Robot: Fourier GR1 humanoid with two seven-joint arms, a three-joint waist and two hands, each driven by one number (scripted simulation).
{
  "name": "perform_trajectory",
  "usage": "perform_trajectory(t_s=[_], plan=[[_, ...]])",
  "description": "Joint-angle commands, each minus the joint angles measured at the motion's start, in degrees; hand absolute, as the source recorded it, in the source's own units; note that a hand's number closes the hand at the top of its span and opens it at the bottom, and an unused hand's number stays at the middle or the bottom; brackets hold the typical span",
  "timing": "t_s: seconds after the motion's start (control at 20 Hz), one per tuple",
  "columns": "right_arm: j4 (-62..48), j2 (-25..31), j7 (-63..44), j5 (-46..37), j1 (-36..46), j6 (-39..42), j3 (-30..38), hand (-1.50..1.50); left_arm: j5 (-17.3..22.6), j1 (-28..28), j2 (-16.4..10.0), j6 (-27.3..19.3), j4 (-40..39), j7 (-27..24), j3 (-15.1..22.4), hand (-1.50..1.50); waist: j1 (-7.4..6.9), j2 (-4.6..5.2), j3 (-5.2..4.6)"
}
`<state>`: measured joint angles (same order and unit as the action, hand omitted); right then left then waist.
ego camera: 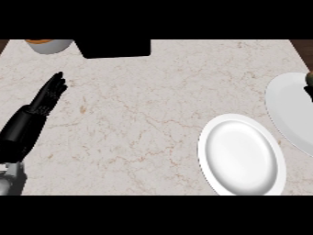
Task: Pick the squash from the plate and place it in the plate
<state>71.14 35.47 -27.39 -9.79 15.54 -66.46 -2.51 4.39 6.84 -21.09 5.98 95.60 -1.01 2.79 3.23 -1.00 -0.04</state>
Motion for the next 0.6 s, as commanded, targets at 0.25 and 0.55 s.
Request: perform_trajectory(t_s=[0.25, 0.55], plan=[[33.17, 0.24, -1.74, -2.03, -28.25, -4.03, 3.46, -1.5, -0.72, 3.18, 0.82, 1.21, -2.07, -0.13, -0.67, 0.0, -1.0, 0.65, -0.04], [47.13, -4.77, -0.35, -3.52, -43.81, -1.76, 5.52, -1.5, -1.21, 0.46, 2.55, 1.79, 0.98, 1.08, 0.08, 0.0, -2.06, 0.74, 0.01]])
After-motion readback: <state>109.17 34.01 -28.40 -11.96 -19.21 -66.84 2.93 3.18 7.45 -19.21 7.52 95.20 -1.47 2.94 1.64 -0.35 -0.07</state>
